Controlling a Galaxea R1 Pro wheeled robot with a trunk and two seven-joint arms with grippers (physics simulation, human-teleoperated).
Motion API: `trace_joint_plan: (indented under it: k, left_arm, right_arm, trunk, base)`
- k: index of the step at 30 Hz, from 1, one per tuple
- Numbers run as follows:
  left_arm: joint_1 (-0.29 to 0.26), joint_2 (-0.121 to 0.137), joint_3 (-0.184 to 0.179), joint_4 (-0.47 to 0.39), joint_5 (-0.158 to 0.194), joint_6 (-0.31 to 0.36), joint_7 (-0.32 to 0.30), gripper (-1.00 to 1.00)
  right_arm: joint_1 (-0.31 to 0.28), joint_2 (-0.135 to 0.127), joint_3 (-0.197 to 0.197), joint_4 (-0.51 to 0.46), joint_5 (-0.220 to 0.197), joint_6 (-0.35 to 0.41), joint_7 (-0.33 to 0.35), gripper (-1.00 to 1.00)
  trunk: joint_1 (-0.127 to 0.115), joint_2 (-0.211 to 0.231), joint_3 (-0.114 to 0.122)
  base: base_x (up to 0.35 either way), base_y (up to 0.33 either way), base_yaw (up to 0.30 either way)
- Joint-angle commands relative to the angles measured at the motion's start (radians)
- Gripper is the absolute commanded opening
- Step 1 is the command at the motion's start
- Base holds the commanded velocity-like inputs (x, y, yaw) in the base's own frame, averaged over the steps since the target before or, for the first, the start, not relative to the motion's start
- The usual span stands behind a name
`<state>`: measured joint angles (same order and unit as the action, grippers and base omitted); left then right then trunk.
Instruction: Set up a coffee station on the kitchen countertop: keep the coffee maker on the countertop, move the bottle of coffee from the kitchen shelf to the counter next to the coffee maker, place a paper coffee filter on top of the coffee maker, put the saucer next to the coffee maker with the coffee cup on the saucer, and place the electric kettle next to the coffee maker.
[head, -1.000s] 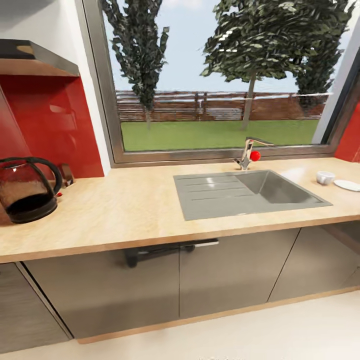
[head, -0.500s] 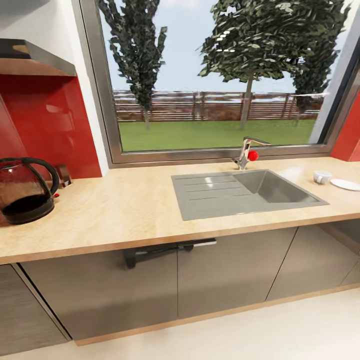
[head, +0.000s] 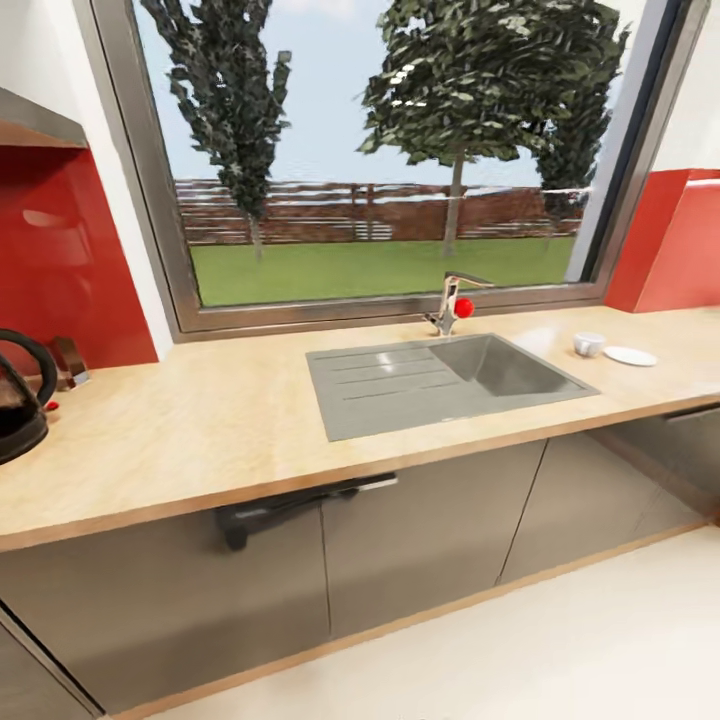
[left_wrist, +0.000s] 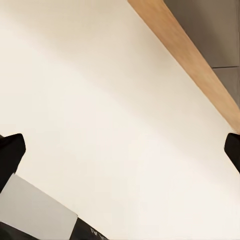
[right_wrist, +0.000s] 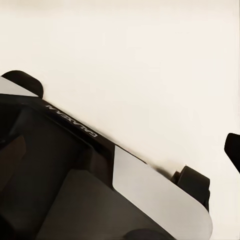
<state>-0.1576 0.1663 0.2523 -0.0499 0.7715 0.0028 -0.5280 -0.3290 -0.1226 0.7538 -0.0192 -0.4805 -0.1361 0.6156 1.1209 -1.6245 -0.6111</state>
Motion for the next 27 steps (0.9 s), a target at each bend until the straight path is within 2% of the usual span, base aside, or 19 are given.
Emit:
trace_joint_plan:
  k: [1,20,27]
  left_arm:
    - [0.000,0.000,0.007,0.001,-0.004,0.000,-0.004,1.00]
    - [0.000,0.001,0.006,0.001,-0.004,0.000,-0.004,1.00]
    - [0.000,0.000,0.004,0.001,-0.004,0.000,-0.003,1.00]
  right_arm:
    - [-0.001,0.000,0.009,0.001,-0.007,-0.004,0.003,1.00]
    - [-0.001,0.000,0.009,0.001,-0.007,-0.005,0.001,1.00]
    - [-0.001,0.000,0.009,0.001,-0.007,-0.006,0.001,1.00]
  trunk:
    - [0.000,0.000,-0.001]
    - [0.000,0.000,-0.001]
    - [0.000,0.000,-0.001]
  base:
    - [0.000,0.000,-0.284]
    - [0.000,-0.002,-0.277]
    - [0.000,-0.227,-0.098]
